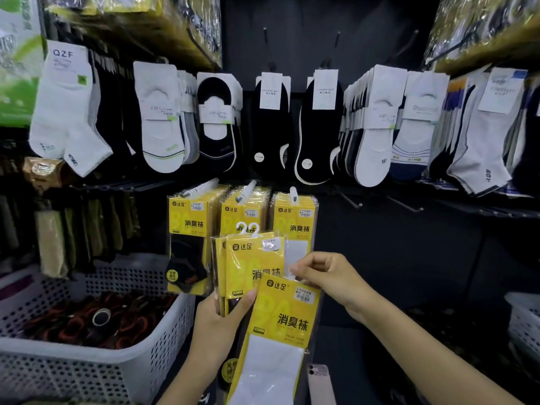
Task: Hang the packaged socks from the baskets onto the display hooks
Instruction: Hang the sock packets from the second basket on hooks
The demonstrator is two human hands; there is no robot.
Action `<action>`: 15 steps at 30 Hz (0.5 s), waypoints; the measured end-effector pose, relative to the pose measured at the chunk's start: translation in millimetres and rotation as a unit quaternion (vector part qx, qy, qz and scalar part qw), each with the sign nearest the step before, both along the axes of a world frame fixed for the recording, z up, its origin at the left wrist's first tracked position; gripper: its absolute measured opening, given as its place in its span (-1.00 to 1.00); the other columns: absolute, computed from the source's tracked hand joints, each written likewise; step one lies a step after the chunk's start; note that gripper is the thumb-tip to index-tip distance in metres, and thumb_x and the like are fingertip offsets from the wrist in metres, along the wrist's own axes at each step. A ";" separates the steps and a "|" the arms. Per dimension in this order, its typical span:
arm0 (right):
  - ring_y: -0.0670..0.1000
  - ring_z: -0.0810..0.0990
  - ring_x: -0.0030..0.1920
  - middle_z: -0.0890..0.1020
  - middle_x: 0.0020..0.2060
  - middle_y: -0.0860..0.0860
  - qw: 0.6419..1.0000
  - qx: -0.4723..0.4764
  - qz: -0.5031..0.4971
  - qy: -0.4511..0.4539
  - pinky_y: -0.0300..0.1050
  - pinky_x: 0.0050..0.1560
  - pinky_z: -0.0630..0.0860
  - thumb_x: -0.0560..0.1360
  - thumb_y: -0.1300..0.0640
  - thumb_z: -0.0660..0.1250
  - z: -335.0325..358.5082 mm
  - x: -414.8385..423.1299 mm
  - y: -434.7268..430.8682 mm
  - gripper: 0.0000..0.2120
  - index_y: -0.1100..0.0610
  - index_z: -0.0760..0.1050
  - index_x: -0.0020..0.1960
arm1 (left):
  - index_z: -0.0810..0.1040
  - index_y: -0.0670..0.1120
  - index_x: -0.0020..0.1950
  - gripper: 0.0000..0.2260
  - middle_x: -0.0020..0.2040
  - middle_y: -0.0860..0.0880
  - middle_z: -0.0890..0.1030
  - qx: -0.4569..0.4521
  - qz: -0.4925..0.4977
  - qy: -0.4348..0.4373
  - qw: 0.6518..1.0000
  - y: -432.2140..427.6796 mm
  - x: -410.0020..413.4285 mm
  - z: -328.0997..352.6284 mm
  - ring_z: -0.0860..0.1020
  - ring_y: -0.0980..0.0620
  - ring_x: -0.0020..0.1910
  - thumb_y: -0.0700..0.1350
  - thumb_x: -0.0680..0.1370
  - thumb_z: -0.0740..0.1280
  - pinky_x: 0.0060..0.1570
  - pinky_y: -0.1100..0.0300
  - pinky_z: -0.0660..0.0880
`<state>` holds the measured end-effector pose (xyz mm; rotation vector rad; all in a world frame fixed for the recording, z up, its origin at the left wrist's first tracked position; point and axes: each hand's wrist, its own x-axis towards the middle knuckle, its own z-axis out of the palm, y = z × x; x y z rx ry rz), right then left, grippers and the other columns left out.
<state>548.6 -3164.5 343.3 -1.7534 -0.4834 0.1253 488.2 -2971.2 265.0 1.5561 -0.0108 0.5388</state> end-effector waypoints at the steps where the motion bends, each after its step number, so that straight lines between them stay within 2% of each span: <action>1: -0.13 0.61 -0.23 0.68 -0.23 0.00 1.000 -0.008 0.000 -0.006 -0.26 -0.17 0.55 0.44 0.12 0.44 0.3 0.4 -1.8 -0.92 0.13 0.65 -0.19 | 0.63 0.14 -0.07 -0.76 -0.11 0.15 0.70 0.005 0.009 -0.002 1.000 2.3 1.5 -1.1 0.65 0.20 -0.14 0.18 0.32 0.42 -0.22 0.40 0.52; 3: -0.16 0.61 -0.24 0.68 -0.21 -0.01 1.000 -0.010 -0.008 -0.007 -0.30 -0.23 0.53 0.46 0.11 0.42 -1.2 3.1 -4.5 -0.89 0.15 0.65 -0.10 | 0.62 0.04 -0.12 -0.68 -0.18 0.04 0.65 0.007 0.023 0.000 1.000 5.4 6.1 -3.1 0.59 0.04 -0.22 0.24 0.30 0.41 -0.17 0.23 0.50; 4: -0.11 0.65 -0.18 0.70 -0.15 0.02 1.000 -0.002 -0.009 0.006 -0.26 -0.19 0.55 0.47 0.11 0.41 -4.1 5.2 -5.2 -0.86 0.15 0.64 -0.03 | 0.61 0.04 -0.14 -0.69 -0.20 -0.02 0.60 0.001 0.027 0.005 1.000 5.4 8.2 -3.0 0.53 0.01 -0.24 0.24 0.31 0.41 -0.19 0.14 0.46; 6: -0.01 0.69 -0.05 0.71 -0.04 0.05 0.998 0.015 0.011 0.056 -0.14 -0.03 0.60 0.46 0.08 0.42 -12.1 7.2 -5.3 -0.76 0.14 0.57 0.09 | 0.64 0.12 -0.13 -0.79 -0.20 0.04 0.64 -0.024 0.034 0.007 0.999 3.5 13.0 0.0 0.57 0.01 -0.27 0.18 0.33 0.42 -0.20 0.20 0.47; 9: 0.01 0.69 0.01 0.71 -0.01 0.02 0.994 0.046 0.027 0.097 -0.04 0.07 0.60 0.43 0.08 0.45 -24.4 10.0 -3.6 -0.67 0.13 0.56 0.16 | 0.61 0.12 -0.07 -0.87 -0.16 0.20 0.69 -0.057 0.031 0.008 0.998 -0.8 21.8 7.9 0.63 0.26 -0.19 0.06 0.40 0.43 -0.30 0.44 0.49; 11: 0.01 0.69 -0.01 0.72 -0.03 0.01 0.994 0.082 -0.012 0.077 -0.01 0.08 0.60 0.44 0.08 0.44 -25.1 16.4 -4.2 -0.70 0.11 0.59 0.15 | 0.58 0.15 -0.06 -0.90 -0.20 0.25 0.67 -0.048 0.047 0.010 0.998 -0.3 29.3 13.1 0.59 0.35 -0.23 0.05 0.43 0.41 -0.29 0.41 0.44; 15: 0.03 0.71 -0.09 0.73 -0.10 0.05 0.971 0.202 -0.117 0.055 -0.14 -0.16 0.64 0.49 0.14 0.39 -6.1 42.6 -6.8 -0.83 0.14 0.61 0.07 | 0.55 0.16 -0.10 -0.92 -0.29 0.23 0.64 -0.055 0.097 0.009 0.994 14.1 42.5 26.2 0.54 0.40 -0.28 0.08 0.44 0.41 -0.25 0.38 0.34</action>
